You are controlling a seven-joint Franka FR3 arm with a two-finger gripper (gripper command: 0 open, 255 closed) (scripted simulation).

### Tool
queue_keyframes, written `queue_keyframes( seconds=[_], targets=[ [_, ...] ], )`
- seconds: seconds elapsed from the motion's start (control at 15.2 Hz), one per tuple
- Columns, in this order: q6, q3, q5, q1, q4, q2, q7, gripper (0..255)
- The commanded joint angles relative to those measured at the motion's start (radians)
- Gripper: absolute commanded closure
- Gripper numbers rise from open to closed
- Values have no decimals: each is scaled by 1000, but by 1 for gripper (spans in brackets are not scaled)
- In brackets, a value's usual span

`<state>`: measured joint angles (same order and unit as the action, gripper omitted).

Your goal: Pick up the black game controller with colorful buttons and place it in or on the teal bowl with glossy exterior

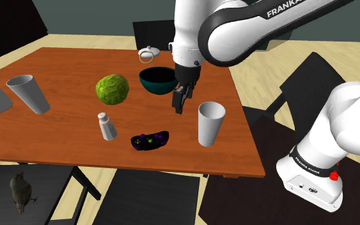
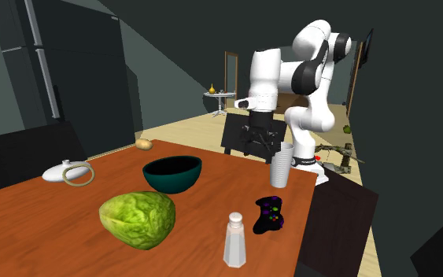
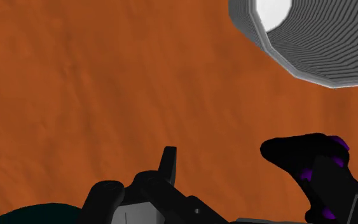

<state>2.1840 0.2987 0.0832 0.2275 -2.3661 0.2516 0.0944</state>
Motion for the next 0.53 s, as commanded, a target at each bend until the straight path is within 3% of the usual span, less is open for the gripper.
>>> queue_keyframes(
  seconds=[0.0, 0.46],
  targets=[
    [50, 29, -27, 13, 24, -57, 6, 0],
    [184, 114, -188, 60, 136, -268, 67, 0]
  ],
)
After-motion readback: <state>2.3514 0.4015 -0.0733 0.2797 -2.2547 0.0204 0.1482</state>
